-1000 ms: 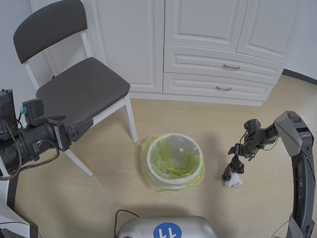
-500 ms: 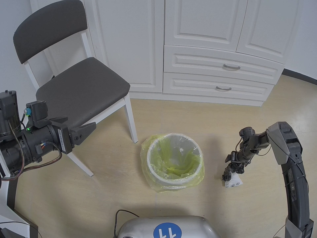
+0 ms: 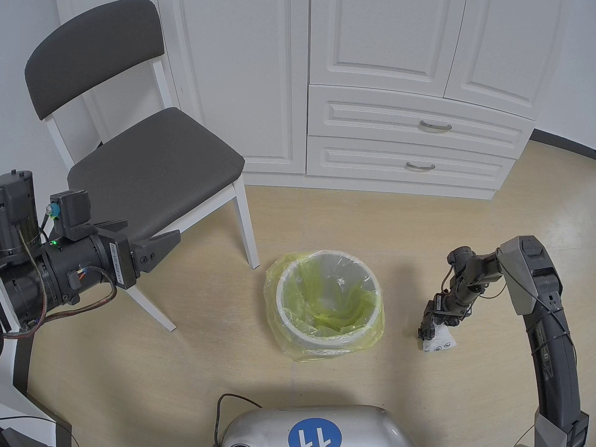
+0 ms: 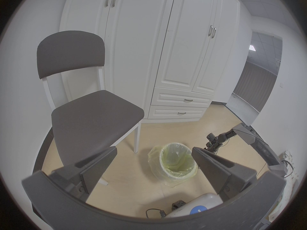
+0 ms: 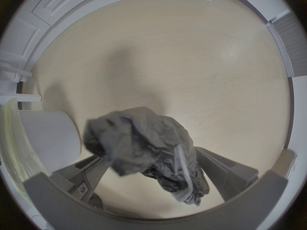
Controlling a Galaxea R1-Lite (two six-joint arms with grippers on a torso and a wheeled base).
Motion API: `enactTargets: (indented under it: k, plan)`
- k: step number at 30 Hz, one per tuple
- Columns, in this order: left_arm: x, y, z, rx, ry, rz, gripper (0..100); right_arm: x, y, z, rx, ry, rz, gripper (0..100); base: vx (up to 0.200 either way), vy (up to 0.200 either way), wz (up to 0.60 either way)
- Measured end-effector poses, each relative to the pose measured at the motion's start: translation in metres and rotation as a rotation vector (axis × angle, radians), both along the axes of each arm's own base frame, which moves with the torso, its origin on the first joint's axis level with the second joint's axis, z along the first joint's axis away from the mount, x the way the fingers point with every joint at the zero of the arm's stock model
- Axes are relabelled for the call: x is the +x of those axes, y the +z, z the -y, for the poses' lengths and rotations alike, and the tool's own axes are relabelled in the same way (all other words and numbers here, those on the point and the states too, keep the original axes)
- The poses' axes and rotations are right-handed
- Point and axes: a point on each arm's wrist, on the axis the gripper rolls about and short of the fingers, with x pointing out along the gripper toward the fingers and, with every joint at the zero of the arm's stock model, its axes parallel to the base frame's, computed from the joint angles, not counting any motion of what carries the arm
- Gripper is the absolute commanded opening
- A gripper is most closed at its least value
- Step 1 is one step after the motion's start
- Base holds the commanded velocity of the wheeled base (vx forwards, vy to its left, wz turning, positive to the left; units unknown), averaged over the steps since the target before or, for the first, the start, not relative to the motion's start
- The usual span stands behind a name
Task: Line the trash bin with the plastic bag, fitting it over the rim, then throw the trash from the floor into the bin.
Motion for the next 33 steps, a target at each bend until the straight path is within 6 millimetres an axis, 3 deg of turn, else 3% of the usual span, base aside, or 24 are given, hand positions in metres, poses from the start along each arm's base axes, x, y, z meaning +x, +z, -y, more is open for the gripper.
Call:
enactTargets:
  k: [22,23,33]
  plan:
    - [-0.001,-0.0009,0.0008,0.004,-0.007,-0.001,100,-0.0006,-0.0053,-0.0043,-0.038,-0.002,-0.01,100,0.0,0.0,0.0]
    - [-0.001,-0.001,0.0008,0.005,-0.007,-0.001,100,-0.0006,-0.0054,-0.0043,-0.039,-0.003,-0.01,0,0.0,0.0,0.0]
    - [-0.0021,-0.0021,0.0014,0.006,-0.016,0.034,100,0.0002,-0.0061,-0.0059,-0.068,-0.011,-0.002,0,0.0,0.0,0.0]
